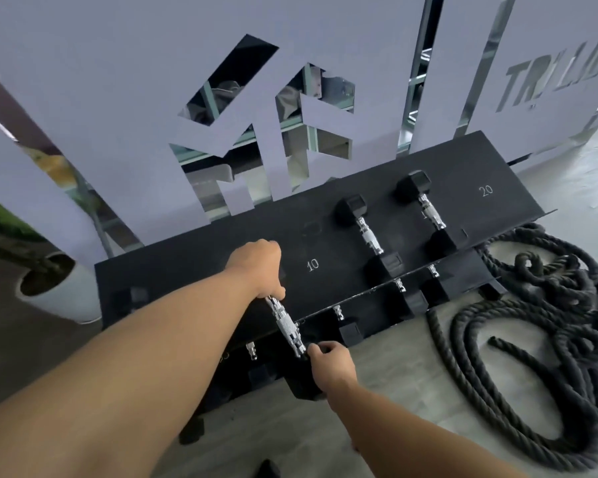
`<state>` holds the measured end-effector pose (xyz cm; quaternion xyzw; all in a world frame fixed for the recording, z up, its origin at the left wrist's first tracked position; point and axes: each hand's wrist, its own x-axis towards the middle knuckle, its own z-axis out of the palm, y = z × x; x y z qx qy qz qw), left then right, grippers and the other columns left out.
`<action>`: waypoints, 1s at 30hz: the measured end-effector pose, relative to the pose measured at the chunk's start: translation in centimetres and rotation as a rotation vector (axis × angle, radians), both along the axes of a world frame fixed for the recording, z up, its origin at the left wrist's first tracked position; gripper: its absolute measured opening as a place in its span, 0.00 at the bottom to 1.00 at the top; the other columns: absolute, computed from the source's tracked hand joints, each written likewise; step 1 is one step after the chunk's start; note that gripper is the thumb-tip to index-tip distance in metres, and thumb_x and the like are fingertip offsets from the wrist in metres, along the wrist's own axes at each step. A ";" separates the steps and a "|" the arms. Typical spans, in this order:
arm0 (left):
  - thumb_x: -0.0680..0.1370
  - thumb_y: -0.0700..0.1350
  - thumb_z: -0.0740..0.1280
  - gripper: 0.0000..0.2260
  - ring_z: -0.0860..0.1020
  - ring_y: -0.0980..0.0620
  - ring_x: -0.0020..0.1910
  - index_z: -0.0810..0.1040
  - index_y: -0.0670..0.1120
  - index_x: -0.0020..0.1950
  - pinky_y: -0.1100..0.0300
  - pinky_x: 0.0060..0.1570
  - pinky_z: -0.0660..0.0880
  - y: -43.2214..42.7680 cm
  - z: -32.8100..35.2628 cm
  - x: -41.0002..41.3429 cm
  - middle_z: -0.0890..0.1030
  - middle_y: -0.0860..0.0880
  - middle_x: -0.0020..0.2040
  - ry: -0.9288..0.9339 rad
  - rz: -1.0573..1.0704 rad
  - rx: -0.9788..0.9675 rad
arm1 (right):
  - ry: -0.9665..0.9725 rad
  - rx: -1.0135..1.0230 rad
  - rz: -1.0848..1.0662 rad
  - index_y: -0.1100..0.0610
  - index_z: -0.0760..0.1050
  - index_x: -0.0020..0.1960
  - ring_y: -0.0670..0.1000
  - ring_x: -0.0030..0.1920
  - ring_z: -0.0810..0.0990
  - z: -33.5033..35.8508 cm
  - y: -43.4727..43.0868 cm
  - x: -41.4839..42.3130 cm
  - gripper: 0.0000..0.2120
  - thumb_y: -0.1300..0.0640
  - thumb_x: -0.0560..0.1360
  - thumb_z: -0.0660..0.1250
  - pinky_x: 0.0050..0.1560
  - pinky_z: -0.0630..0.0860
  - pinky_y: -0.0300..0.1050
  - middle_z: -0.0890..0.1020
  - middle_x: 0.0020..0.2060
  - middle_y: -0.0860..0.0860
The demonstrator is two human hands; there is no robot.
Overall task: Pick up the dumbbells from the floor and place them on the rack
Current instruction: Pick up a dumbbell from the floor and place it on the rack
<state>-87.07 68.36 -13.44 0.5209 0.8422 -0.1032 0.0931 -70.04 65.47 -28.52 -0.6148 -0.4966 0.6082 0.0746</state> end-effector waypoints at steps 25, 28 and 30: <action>0.66 0.55 0.81 0.22 0.77 0.46 0.39 0.73 0.46 0.45 0.55 0.35 0.73 26.1 -15.0 -12.7 0.77 0.48 0.41 -0.065 -0.128 -0.168 | -0.367 -0.247 -0.101 0.45 0.65 0.76 0.62 0.64 0.71 -11.7 22.1 -13.3 0.26 0.42 0.79 0.56 0.55 0.66 0.48 0.68 0.70 0.60; 0.65 0.53 0.81 0.22 0.77 0.46 0.37 0.70 0.46 0.41 0.56 0.33 0.72 27.5 -16.9 -13.1 0.76 0.49 0.38 -0.061 -0.143 -0.178 | -0.474 -0.246 -0.134 0.49 0.63 0.77 0.66 0.68 0.68 -12.7 22.8 -14.1 0.27 0.42 0.80 0.59 0.68 0.65 0.55 0.61 0.72 0.61; 0.66 0.53 0.81 0.22 0.76 0.47 0.36 0.68 0.47 0.40 0.56 0.32 0.71 28.1 -18.0 -13.1 0.75 0.49 0.37 -0.068 -0.151 -0.184 | -0.539 -0.234 -0.213 0.50 0.65 0.75 0.65 0.67 0.66 -13.0 22.9 -14.5 0.26 0.44 0.80 0.63 0.69 0.64 0.54 0.61 0.71 0.59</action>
